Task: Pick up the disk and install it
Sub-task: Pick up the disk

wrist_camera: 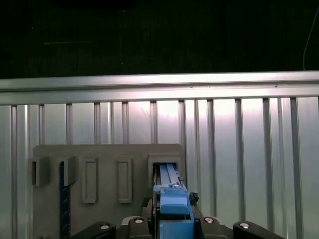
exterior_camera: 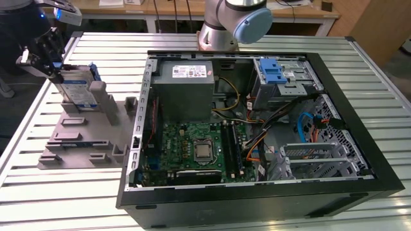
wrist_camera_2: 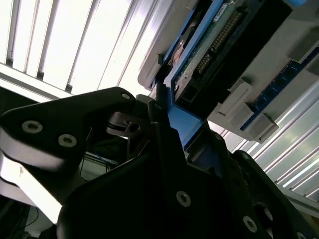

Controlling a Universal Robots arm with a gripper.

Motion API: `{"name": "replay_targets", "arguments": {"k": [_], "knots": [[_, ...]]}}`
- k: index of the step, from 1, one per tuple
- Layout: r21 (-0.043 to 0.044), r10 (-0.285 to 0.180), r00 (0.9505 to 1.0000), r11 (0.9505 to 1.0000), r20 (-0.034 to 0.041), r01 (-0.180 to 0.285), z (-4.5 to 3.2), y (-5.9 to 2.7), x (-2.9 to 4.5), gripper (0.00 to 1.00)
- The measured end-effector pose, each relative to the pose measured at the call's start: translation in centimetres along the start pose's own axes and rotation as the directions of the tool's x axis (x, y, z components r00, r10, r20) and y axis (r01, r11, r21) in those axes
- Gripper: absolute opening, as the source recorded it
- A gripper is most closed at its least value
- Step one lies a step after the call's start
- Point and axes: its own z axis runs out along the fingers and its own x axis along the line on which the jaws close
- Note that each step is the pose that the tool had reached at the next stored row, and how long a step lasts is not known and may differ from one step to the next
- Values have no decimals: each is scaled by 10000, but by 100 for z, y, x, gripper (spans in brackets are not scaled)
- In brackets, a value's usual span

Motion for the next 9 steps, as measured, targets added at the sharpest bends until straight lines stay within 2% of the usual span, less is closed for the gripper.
{"name": "replay_targets", "arguments": {"k": [9], "knots": [[24, -102, 9999, 9999, -31, 102, -9, 1, 2, 37]]}}
